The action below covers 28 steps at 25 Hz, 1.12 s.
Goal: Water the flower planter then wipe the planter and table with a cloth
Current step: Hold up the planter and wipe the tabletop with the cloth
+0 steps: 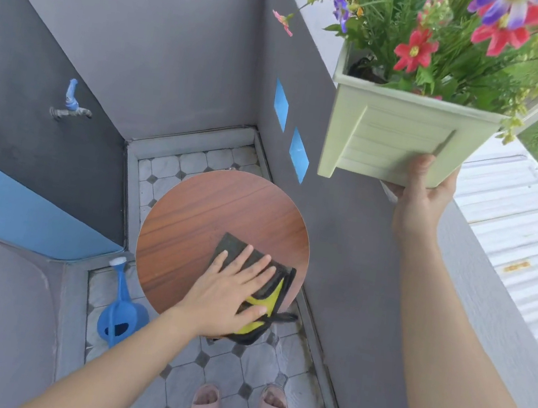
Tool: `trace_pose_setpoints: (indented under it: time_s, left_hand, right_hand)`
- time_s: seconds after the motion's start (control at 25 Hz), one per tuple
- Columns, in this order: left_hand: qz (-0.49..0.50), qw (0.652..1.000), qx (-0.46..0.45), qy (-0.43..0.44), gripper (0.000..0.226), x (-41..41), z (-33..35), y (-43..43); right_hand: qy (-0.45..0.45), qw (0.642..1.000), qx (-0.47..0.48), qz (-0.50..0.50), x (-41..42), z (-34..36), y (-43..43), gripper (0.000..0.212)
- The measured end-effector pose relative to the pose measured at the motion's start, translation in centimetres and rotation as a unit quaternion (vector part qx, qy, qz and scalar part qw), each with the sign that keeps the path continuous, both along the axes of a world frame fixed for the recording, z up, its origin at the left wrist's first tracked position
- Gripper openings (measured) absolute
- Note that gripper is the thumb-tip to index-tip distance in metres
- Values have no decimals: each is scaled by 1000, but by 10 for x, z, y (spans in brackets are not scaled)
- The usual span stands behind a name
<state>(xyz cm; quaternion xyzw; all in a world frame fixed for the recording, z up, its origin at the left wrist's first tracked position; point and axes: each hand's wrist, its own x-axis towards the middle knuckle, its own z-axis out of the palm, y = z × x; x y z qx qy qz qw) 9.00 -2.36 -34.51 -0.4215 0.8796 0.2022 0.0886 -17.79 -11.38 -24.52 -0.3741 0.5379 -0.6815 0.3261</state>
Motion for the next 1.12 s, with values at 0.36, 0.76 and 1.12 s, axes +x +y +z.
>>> trace_pose_setpoints:
  time_s: [0.36, 0.76, 1.12]
  left_hand:
    - [178, 983, -41, 12, 58, 23, -10, -56]
    - [309, 948, -69, -44, 78, 45, -15, -53]
    - [42, 984, -150, 88, 41, 1, -25, 39]
  right_hand:
    - [-13, 1000, -7, -8, 2, 5, 1, 42]
    - [-10, 1000, -18, 11, 2, 7, 2, 45]
    - [-10, 1000, -9, -1, 1, 2, 2, 28]
